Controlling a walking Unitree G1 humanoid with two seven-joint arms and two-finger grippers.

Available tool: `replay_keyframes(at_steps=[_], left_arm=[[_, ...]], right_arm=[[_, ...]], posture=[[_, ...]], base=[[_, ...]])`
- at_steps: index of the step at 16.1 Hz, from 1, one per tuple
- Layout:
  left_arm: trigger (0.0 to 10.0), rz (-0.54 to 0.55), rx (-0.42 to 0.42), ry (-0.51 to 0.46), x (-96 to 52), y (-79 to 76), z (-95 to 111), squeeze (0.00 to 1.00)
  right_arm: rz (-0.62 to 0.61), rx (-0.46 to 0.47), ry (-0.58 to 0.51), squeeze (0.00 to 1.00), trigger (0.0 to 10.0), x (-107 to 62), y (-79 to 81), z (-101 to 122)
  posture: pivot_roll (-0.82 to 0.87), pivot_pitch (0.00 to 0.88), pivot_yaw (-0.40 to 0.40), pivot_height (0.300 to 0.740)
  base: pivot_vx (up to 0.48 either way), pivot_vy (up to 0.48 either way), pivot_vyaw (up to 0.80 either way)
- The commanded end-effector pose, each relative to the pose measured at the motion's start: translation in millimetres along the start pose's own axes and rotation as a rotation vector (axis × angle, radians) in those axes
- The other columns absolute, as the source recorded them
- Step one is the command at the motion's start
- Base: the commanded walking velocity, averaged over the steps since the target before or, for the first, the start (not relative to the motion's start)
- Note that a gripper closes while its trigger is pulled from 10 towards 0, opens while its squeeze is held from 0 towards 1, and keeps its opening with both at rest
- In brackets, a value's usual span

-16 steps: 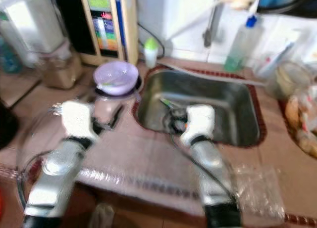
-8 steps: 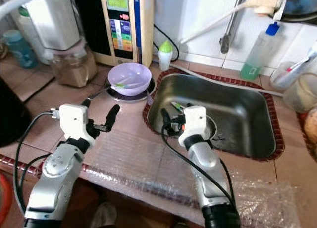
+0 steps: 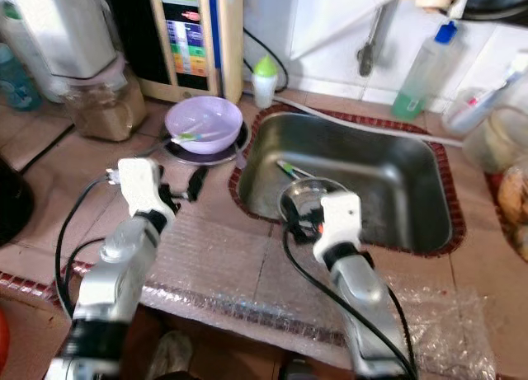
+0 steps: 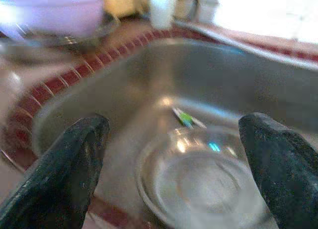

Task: Kitchen organization

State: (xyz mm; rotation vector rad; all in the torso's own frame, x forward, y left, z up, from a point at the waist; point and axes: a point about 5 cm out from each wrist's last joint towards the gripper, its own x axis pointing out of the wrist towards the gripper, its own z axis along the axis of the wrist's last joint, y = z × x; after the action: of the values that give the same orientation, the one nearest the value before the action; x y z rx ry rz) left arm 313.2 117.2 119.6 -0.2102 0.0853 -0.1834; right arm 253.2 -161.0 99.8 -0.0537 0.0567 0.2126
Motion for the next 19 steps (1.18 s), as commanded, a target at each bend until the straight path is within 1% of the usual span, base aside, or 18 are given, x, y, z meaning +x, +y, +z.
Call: replay_keyframes(at_steps=[1,3,7,10,11,14,17,19], left_arm=[[10.0,0.029,-0.025,0.013,7.8,5.4,0,0.0],[10.0,0.053,-0.057,0.014,17.3,9.6,3,0.0],[10.0,0.092,-0.094,-0.004,30.0,14.8,12,0.0],[10.0,0.136,-0.127,0.008,41.3,21.4,15,0.0],[10.0,0.165,-0.12,0.026,44.8,25.7,16,0.0],[10.0,0.209,-0.111,0.076,49.7,30.5,16,0.0],[10.0,0.221,-0.089,0.074,53.1,32.8,23,0.0],[10.0,0.225,-0.07,0.079,52.3,32.9,28,0.0]], right_arm=[[-0.024,-0.011,0.0,0.0,10.0,-7.9,-4.0,4],[-0.04,-0.01,0.008,0.0,10.0,-13.2,-4.4,3],[-0.053,-0.014,0.0,0.0,10.0,-11.6,-4.1,6],[-0.053,-0.015,0.002,0.0,10.0,-10.6,-2.8,8],[-0.052,-0.015,0.001,0.0,10.0,-9.4,-1.9,9],[-0.05,-0.014,0.0,0.0,10.0,-6.8,-0.8,9],[-0.048,-0.014,-0.001,0.0,10.0,-4.4,-0.4,9],[-0.048,-0.013,-0.005,0.0,10.0,-1.2,-0.6,9]], posture=[[-0.14,0.13,0.04,0.74],[-0.15,0.128,0.052,0.74],[-0.16,0.115,0.064,0.74],[-0.15,0.105,0.065,0.74],[-0.15,0.103,0.065,0.74],[-0.15,0.095,0.065,0.74],[-0.14,0.084,0.066,0.74],[-0.13,0.078,0.064,0.74]], base=[[0.0,0.0,0.0],[0.0,0.0,0.0],[0.0,0.0,0.0],[0.0,0.0,0.0],[0.0,0.0,0.0],[0.0,0.0,0.0],[0.0,0.0,0.0],[0.0,0.0,0.0]])
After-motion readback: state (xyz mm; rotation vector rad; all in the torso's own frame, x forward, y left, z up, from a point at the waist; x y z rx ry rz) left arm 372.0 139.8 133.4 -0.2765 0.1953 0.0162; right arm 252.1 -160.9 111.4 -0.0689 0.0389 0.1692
